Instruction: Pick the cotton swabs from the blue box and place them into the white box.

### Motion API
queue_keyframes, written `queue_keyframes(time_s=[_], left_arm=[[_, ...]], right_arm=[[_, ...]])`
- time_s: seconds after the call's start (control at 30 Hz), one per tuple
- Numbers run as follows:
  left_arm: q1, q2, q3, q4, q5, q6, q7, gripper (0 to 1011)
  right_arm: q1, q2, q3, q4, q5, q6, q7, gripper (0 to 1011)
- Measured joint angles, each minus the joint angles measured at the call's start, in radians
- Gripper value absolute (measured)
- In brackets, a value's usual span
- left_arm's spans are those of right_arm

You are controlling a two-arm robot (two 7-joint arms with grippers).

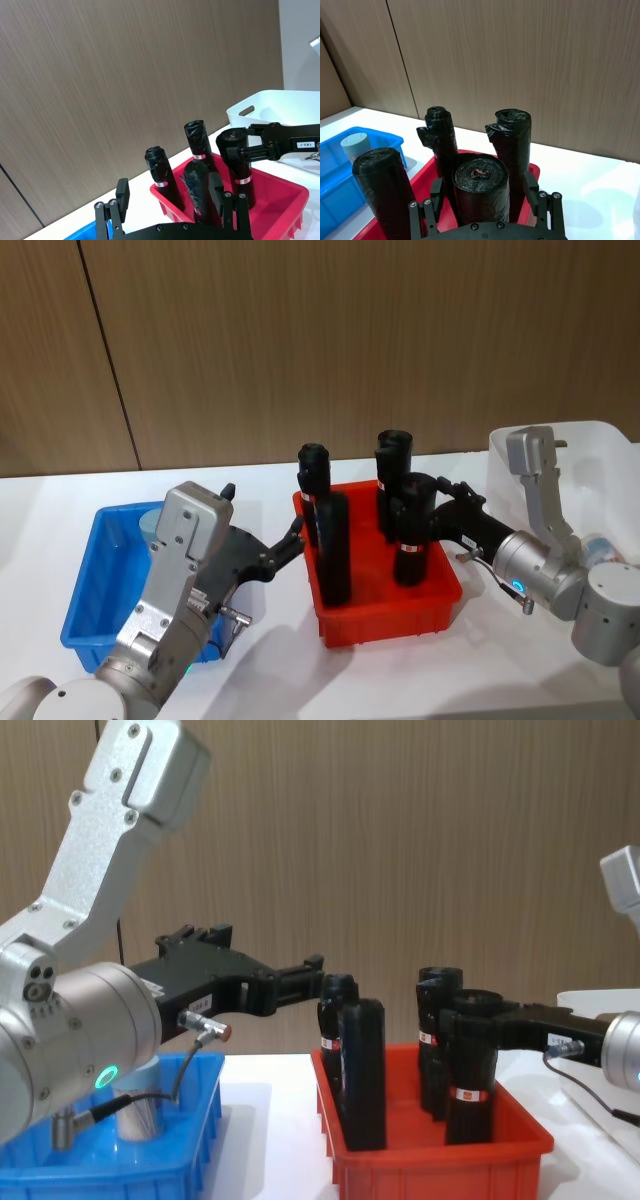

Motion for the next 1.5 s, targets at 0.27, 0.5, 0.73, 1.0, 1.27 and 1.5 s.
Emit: queue_keyframes(time_s=[0.27,0.5,0.73,1.0,1.27,1.5], left_arm=[[0.000,0.000,0.000,0.000,0.000,0.000,0.000,999],[0.000,0.000,0.000,0.000,0.000,0.000,0.000,1000],[0.000,0.000,0.000,0.000,0.000,0.000,0.000,1000],[0.000,0.000,0.000,0.000,0.000,0.000,0.000,999],[0.000,0.000,0.000,0.000,0.000,0.000,0.000,1000],[0.000,0.000,0.000,0.000,0.000,0.000,0.000,1000]], right_arm=[[0.017,-0.005,-0.003,0.030,-0.008,-0.015,0.000,993],[0.028,-0.009,-0.006,0.050,-0.014,-0.028,0.003,836],[0.032,-0.010,-0.006,0.057,-0.015,-0.037,0.003,632],[0.017,-0.004,-0.005,0.018,-0.008,-0.035,0.002,538],[-0.026,0.011,0.001,-0.090,0.010,-0.010,-0.006,538],[-0.077,0.034,0.011,-0.241,0.033,0.022,-0.029,538]])
